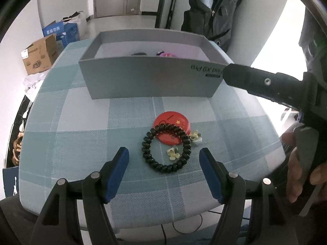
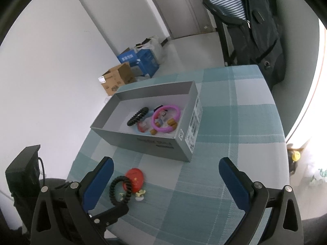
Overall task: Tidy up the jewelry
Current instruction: 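Move both grippers back to the remaining items on the table, then grasp the second black bead bracelet with the left gripper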
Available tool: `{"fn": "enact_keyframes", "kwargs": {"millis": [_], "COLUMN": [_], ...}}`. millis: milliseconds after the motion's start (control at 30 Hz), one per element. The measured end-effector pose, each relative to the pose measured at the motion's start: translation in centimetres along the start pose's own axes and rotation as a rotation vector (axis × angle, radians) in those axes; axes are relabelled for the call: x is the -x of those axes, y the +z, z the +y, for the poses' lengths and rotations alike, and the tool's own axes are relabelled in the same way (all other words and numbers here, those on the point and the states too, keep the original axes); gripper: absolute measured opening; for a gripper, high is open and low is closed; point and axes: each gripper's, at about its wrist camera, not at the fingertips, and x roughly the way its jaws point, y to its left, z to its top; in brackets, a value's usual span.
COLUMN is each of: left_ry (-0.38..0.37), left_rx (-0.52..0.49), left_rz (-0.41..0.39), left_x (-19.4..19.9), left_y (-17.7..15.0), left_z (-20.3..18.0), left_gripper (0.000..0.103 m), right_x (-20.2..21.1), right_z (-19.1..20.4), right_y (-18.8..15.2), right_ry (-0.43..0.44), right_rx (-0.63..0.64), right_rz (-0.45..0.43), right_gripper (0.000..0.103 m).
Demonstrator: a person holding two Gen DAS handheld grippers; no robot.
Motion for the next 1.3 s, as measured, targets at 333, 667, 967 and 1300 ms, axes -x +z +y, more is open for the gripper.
{"fn": "enact_keyframes", "kwargs": {"millis": [333,667,967,1300], "left_ry": [0.042,0.065,0.019,-0.062], "left_rx": [-0.024,-0.078,-0.084,0.036], "left_rz": [-0.012,-0.013,-0.048,-0.133], "left_x": [-0.1,-0.2,0.6,2.4], "left_y": [0.0,0.0,0.1,1.3], "left_z": [-0.3,-1.2,-1.0,1.4], "left_gripper": [0.067,0.043,0.040,0.040], "right_x": [-0.5,-0.7,-0.5,-0.1], "right_z": [-0.7,-0.7,-0.9,-0.4], "right_y": [-0.1,-0.1,-0.2,-0.5], "right_ry": [-0.002,0.001,-0.005,0.027], "right_rx": [-0.026,-0.030,-0.041,-0.028], "right_rz": [0.024,0.030,0.023,0.019], "right_gripper": [0.103,0.103,0.103,0.103]}}
